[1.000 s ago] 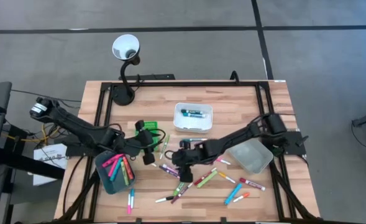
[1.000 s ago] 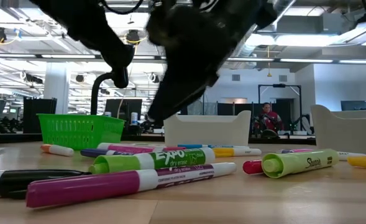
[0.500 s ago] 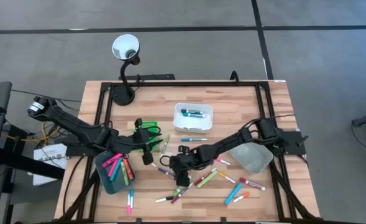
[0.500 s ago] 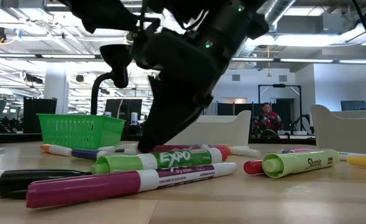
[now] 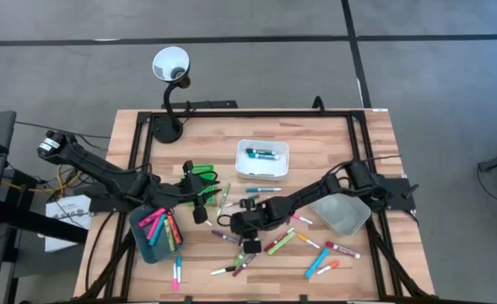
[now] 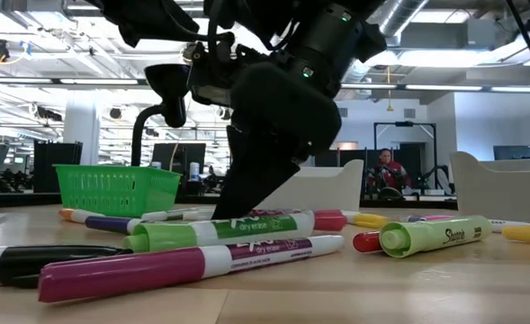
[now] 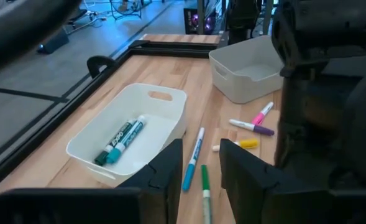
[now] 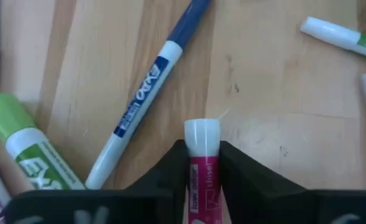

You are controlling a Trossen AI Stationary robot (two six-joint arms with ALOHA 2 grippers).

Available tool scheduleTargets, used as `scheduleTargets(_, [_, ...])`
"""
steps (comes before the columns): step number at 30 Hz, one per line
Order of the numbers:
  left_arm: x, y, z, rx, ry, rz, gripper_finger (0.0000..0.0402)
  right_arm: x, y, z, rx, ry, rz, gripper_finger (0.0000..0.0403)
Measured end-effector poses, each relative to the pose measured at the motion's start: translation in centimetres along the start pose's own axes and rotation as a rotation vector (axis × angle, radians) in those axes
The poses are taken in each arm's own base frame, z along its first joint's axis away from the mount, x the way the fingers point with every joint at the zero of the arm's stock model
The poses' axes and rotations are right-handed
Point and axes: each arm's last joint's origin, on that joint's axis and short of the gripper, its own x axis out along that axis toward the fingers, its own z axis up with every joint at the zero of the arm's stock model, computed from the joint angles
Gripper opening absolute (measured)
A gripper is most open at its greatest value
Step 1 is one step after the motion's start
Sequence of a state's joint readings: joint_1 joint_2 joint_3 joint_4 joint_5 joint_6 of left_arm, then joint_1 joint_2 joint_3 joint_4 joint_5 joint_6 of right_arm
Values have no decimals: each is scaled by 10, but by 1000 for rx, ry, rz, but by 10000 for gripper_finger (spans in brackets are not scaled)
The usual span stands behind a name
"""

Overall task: Pick & Place Markers
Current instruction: Put the big pink marker pen into the white bin

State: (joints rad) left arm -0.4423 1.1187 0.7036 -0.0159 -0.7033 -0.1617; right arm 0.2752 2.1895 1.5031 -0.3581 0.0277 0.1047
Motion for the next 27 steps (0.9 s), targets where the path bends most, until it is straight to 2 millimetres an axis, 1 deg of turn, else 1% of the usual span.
scheduleTargets(3, [0, 0, 0, -5, -3, -1, 104, -9, -6, 9, 13, 29, 14, 52])
scheduleTargets(5, [0, 0, 1, -8, -6, -1, 104, -22, -9, 17, 19, 44, 6, 58])
scheduleTargets(7, [0, 0, 1, -9, -8, -2, 104, -40, -14, 25, 21, 45, -14, 67])
scheduleTargets(10, [0, 0, 1, -14, -13, -2, 104, -78, -24, 30, -7, 50, -113, 73])
scheduleTargets(13, [0, 0, 2, -17, -16, -3, 104, -128, -36, 31, -40, 48, -223, 68])
scheduleTargets(15, [0, 0, 2, -19, -19, -3, 104, -163, -44, 29, -53, -6, -280, 66])
scheduleTargets(17, [0, 0, 2, -19, -19, -4, 104, -193, -54, 24, -67, -93, -311, 66])
scheduleTargets(19, [0, 0, 2, -20, -20, -4, 104, -211, -68, 15, -75, -215, -327, 67])
scheduleTargets(21, [0, 0, 2, -19, -19, -4, 104, -213, -89, 0, -71, -331, -325, 69])
scheduleTargets(22, [0, 0, 2, -20, -20, -4, 104, -209, -101, -10, -67, -369, -314, 70])
scheduleTargets(24, [0, 0, 2, -19, -19, -2, 104, -194, -126, -32, -26, -424, -290, 70])
scheduleTargets(27, [1, 1, 3, -22, -19, 5, 104, -171, -161, -57, 74, -486, -307, 70])
